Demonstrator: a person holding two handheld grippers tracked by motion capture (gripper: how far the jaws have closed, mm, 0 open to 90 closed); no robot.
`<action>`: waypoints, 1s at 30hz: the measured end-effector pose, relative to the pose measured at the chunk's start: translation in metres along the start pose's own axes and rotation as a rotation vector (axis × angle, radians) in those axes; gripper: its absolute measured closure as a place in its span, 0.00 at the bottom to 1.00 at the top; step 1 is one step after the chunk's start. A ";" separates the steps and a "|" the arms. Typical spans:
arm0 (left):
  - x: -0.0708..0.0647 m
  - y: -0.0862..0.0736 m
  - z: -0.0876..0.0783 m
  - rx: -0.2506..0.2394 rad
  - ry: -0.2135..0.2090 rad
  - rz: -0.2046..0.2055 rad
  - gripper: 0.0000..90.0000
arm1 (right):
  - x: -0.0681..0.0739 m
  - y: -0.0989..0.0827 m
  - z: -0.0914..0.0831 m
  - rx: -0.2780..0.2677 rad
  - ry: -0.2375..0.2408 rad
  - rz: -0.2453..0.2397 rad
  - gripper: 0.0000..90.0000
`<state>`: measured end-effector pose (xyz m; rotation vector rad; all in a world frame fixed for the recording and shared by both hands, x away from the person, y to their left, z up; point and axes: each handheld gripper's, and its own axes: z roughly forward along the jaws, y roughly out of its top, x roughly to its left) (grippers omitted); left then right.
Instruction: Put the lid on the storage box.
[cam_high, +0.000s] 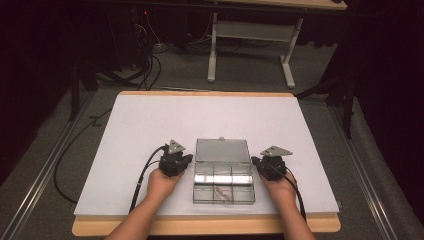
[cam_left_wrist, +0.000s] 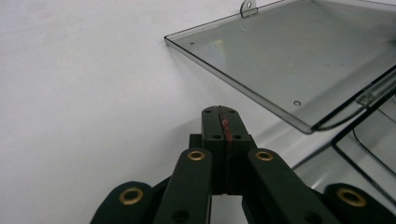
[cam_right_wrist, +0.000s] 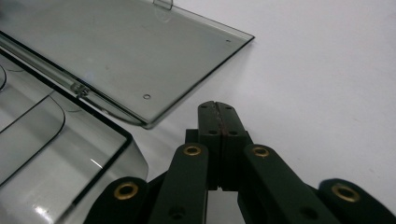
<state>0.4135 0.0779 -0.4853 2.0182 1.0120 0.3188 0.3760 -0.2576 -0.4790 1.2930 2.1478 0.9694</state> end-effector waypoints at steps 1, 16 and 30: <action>0.000 0.001 0.001 0.004 -0.004 0.000 1.00 | 0.002 0.001 0.002 0.008 -0.001 -0.005 1.00; 0.004 0.011 0.013 0.032 -0.009 -0.006 1.00 | 0.001 0.020 0.020 0.019 -0.002 -0.014 1.00; 0.001 0.013 0.007 -0.038 -0.006 -0.005 1.00 | 0.001 0.025 0.020 -0.012 -0.005 -0.021 1.00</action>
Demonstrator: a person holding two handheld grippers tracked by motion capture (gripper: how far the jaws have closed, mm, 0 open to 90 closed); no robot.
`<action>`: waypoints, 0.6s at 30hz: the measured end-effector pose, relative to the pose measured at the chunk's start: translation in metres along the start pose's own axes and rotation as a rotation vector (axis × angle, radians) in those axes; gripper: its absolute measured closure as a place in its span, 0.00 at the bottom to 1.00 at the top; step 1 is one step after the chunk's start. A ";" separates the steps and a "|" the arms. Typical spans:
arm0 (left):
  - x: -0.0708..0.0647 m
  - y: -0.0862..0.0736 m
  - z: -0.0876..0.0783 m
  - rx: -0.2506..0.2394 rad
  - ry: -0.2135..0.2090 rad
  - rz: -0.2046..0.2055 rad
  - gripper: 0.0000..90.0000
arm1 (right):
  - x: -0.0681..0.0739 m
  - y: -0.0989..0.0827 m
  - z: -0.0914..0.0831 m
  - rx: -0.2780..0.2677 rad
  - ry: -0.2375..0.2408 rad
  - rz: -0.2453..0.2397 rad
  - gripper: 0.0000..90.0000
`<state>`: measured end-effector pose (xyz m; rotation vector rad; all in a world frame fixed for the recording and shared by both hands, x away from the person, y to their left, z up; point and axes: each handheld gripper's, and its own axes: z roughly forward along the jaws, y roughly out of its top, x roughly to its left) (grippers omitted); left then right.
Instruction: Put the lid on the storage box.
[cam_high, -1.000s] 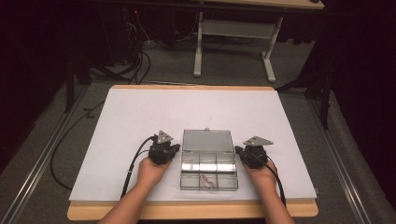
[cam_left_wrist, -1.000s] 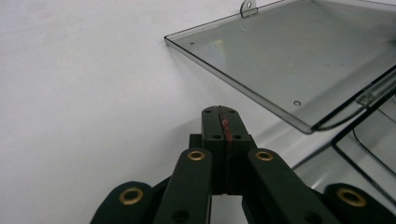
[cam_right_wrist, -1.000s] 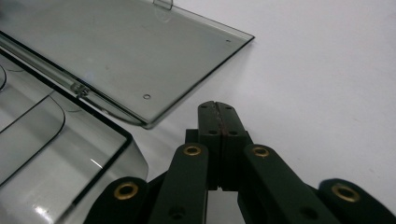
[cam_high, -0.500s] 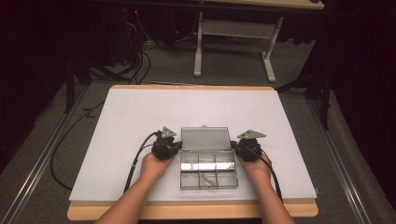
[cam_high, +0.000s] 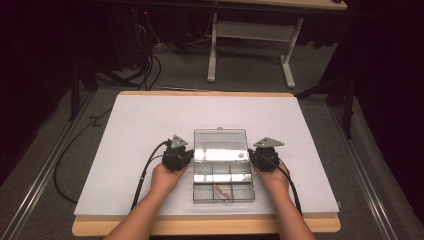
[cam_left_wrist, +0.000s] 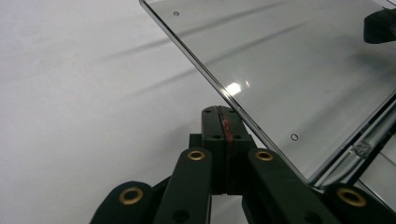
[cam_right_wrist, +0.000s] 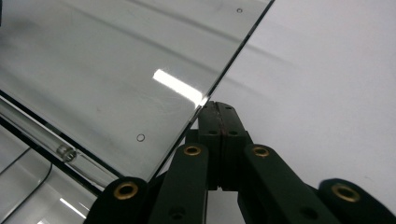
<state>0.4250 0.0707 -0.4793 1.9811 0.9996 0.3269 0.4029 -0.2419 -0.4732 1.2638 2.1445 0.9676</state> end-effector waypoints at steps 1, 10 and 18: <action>-0.001 0.000 0.000 -0.004 0.007 0.006 1.00 | 0.000 0.001 -0.001 -0.003 -0.002 0.000 1.00; -0.003 0.008 -0.007 -0.047 0.018 0.002 1.00 | -0.001 0.006 -0.008 -0.045 -0.008 0.003 1.00; -0.002 0.011 -0.014 -0.076 0.015 -0.009 1.00 | -0.001 0.010 -0.013 -0.064 -0.011 0.005 1.00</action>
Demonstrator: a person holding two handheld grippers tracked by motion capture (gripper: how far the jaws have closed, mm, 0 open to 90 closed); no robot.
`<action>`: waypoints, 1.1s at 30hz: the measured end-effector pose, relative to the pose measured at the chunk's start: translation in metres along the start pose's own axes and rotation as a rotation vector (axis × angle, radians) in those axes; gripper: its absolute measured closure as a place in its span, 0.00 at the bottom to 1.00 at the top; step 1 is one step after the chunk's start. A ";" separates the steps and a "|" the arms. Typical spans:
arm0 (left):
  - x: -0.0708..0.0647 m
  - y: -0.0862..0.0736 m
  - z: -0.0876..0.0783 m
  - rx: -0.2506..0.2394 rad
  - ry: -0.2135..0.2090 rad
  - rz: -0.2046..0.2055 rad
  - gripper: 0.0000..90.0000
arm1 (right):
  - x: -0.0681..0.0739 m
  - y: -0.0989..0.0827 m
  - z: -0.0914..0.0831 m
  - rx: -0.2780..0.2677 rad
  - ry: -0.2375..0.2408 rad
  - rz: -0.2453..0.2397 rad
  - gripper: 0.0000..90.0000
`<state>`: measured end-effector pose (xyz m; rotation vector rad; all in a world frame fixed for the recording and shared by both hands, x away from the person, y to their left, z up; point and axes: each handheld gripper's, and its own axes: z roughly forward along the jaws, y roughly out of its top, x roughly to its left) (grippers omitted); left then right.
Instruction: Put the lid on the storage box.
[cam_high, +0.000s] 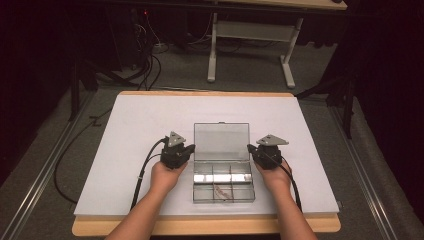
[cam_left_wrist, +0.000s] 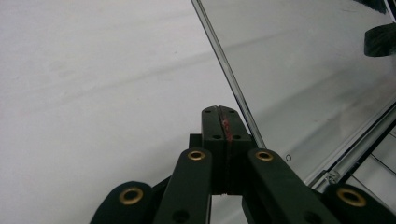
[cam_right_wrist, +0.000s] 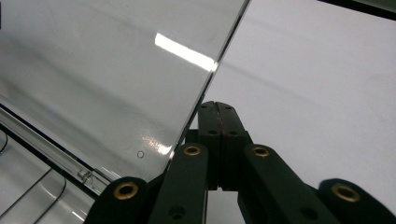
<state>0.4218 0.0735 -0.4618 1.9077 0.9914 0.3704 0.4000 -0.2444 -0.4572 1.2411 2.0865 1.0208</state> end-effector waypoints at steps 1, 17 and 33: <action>0.000 0.001 -0.001 -0.005 0.000 0.000 1.00 | 0.000 0.001 -0.001 -0.002 0.000 -0.001 1.00; -0.008 0.007 -0.020 -0.058 -0.014 0.019 1.00 | 0.006 0.012 -0.017 -0.046 -0.005 -0.017 1.00; -0.020 -0.007 -0.037 -0.097 -0.030 0.021 1.00 | 0.016 0.005 -0.037 -0.084 0.008 -0.052 1.00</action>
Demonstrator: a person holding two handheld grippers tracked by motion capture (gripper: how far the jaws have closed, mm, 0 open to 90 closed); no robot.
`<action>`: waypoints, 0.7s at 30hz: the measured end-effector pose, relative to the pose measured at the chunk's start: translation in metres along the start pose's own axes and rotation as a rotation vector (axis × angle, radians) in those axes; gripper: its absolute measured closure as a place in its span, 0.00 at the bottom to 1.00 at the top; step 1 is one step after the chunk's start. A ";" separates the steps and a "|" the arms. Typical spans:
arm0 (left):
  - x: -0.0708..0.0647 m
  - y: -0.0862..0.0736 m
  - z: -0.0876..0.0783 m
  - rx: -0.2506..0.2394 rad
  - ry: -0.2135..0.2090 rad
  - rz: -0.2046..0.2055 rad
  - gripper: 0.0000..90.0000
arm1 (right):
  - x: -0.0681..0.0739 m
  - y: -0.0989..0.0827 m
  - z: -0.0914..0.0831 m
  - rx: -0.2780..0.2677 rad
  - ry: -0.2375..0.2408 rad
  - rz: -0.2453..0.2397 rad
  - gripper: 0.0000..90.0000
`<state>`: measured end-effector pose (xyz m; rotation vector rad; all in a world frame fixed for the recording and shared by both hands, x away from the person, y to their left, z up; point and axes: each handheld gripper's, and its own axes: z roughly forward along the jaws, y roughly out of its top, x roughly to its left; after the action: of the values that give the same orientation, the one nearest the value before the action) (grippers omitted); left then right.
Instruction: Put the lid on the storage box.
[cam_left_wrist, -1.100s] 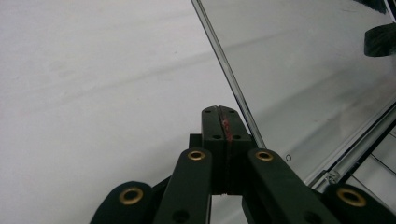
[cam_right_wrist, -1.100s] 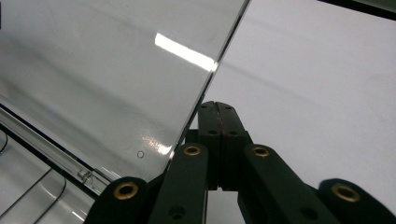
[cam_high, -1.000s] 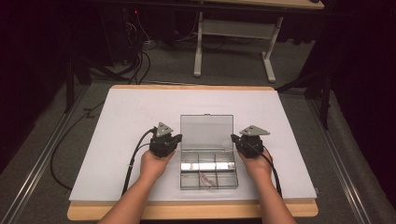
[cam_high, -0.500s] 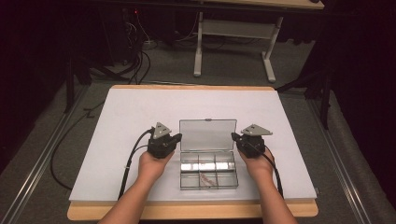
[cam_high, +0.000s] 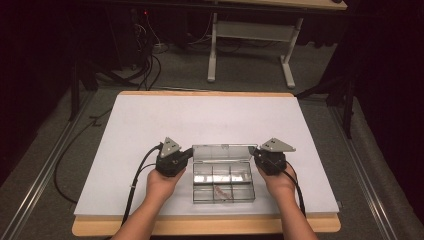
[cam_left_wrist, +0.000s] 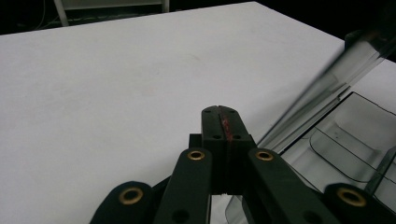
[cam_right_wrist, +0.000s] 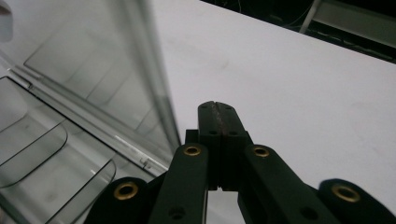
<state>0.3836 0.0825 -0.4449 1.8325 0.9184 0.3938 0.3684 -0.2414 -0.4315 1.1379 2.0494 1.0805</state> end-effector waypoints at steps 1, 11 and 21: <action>-0.001 -0.002 -0.001 -0.002 -0.001 -0.001 1.00 | 0.001 -0.001 -0.001 -0.002 0.001 -0.002 1.00; -0.006 -0.011 -0.014 -0.017 -0.005 0.005 1.00 | 0.008 -0.018 -0.019 -0.020 0.018 0.002 1.00; -0.002 -0.018 -0.019 -0.007 0.016 0.026 1.00 | 0.011 -0.020 -0.024 -0.012 0.006 -0.027 1.00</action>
<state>0.3631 0.0968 -0.4524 1.8386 0.9038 0.4280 0.3358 -0.2472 -0.4369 1.0997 2.0538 1.0830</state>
